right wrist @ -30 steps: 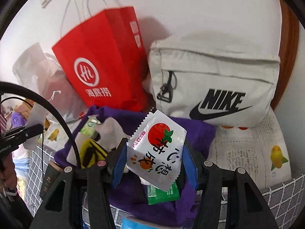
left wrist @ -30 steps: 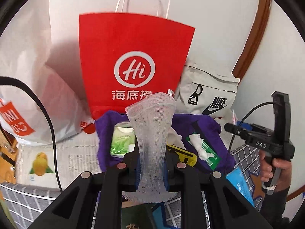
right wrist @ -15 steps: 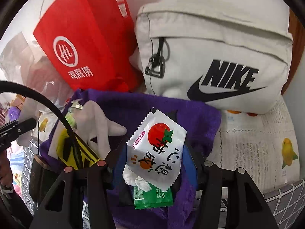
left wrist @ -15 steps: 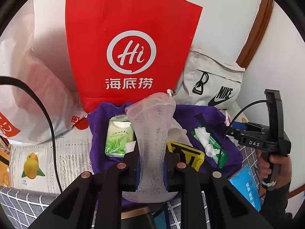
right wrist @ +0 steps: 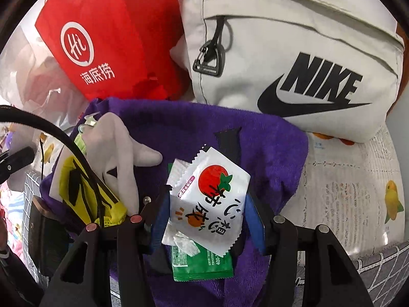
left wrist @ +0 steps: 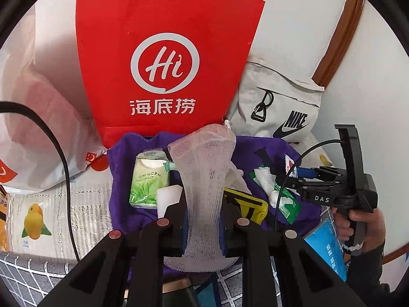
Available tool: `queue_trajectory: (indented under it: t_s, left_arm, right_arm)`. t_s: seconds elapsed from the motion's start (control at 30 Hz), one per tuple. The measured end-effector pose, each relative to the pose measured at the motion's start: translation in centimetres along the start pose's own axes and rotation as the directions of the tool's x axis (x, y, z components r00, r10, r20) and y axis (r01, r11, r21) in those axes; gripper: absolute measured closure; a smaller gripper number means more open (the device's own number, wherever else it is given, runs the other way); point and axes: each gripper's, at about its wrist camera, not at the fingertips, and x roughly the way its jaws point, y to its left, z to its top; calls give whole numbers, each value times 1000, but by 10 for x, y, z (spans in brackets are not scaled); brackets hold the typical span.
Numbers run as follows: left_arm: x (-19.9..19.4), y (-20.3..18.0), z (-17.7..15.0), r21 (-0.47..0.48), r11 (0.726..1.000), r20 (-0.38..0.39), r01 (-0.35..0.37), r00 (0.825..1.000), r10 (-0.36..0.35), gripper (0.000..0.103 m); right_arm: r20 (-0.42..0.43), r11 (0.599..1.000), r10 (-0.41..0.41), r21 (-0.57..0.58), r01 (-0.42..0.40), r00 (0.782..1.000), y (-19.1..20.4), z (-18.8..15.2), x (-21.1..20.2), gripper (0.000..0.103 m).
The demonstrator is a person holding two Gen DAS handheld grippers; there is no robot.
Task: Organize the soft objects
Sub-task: 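Lower both grippers and open them to release the packet and mesh bag onto the towel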
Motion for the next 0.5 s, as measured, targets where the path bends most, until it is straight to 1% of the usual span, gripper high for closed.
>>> queue_trajectory:
  t_s: [0.27, 0.37, 0.43, 0.5]
  left_arm:
    - [11, 4, -1, -14, 1000, -26, 7, 1000, -7, 86]
    - [18, 9, -2, -15, 1000, -42, -8, 999, 7, 86]
    - [23, 13, -3, -26, 999, -53, -25, 998, 24, 86]
    - [26, 13, -4, -27, 1000, -61, -2, 998, 1, 86]
  right_arm:
    - [-30, 1000, 16, 18, -15, 999, -5, 0, 14, 48]
    - [-39, 1000, 14, 12, -14, 999, -2, 0, 17, 47]
    - [-34, 1000, 3, 6, -3, 999, -2, 1, 15, 42]
    - [-30, 1000, 7, -1, -8, 1000, -1, 2, 14, 39]
